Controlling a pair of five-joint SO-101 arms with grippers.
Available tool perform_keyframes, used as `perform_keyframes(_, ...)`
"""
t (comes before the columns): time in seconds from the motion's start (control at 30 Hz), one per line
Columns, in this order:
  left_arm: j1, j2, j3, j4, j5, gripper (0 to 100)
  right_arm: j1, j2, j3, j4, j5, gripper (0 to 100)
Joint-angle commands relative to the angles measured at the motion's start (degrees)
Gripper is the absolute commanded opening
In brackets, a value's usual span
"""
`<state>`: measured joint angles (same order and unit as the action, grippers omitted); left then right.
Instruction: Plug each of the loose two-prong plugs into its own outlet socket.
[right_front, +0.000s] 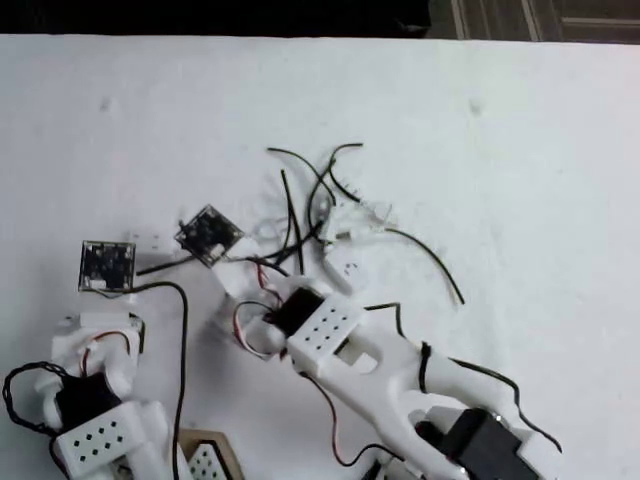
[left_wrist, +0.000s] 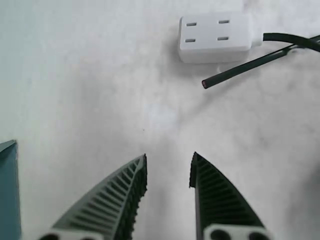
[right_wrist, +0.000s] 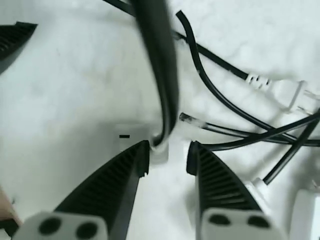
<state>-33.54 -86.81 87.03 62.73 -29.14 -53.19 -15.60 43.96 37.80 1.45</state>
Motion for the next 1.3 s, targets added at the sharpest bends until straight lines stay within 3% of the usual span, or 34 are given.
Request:
perform_keyframes(0.0,0.6,-0.5,-0.2,-1.9,0.5,16,-0.4,2.4,-0.4,-3.1,0.0,12.5)
perform_keyframes(0.13,0.6,-0.5,-0.2,-1.9,0.5,15,-0.2,5.7,-0.8,-5.7,1.8,0.7)
perform_keyframes(0.57,0.6,-0.5,-0.1,-1.9,0.5,15,-0.1,5.7,2.3,-1.6,9.2,1.8)
perform_keyframes(1.27,0.6,-0.5,-0.1,-1.9,0.5,16,-0.5,13.5,1.0,-0.7,11.1,1.8)
